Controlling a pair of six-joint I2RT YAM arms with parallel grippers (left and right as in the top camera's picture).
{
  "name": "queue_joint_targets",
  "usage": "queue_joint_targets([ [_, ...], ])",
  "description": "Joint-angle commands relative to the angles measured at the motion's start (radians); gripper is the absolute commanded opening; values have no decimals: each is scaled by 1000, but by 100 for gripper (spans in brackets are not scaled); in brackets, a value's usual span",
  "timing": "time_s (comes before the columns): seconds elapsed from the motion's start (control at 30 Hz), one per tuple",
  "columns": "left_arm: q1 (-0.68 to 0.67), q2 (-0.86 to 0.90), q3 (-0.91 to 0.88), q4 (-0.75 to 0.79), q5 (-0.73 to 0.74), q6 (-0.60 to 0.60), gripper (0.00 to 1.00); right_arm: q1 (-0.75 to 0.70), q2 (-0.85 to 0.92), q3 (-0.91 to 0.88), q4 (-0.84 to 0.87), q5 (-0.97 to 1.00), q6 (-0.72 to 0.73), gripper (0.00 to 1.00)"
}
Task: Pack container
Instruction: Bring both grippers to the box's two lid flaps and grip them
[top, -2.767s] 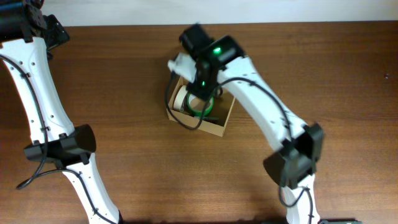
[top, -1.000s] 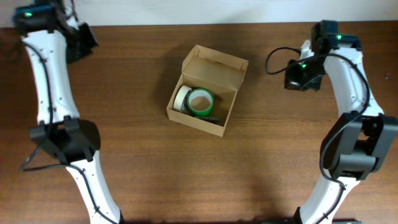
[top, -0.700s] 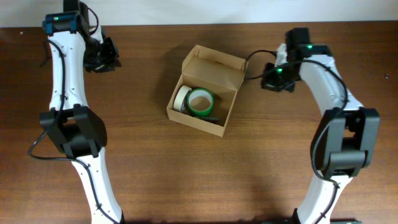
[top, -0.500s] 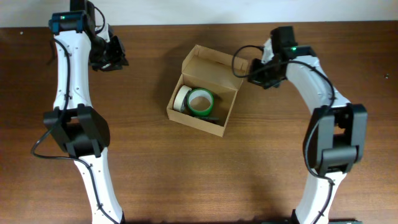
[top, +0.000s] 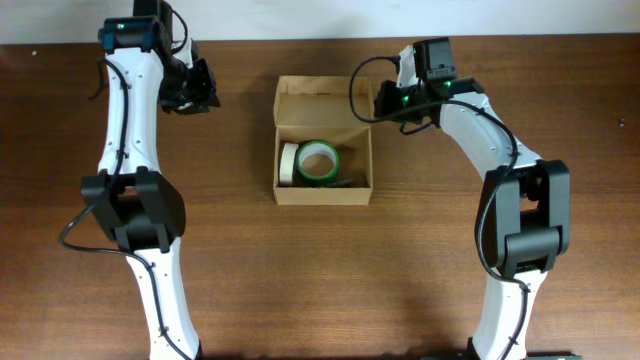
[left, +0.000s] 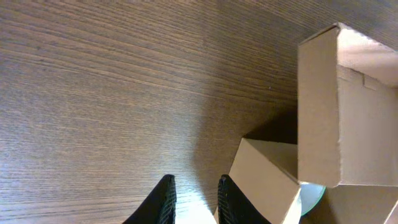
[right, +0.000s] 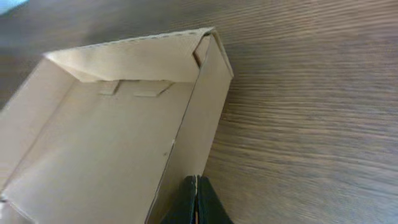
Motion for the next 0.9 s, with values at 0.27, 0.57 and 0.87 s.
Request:
queue_joint_targets([
  [0.27,-5,166,2,129,321,-4,2,-72,14,-10,-63,-35,79,4],
  [0.57,-5,320,2,244,657,-79,2,-122,104,-10,-62,-275,250,4],
  [0.87,-10,387,2,294,755,-129,1,-122,198,-10,117,-541,400,4],
])
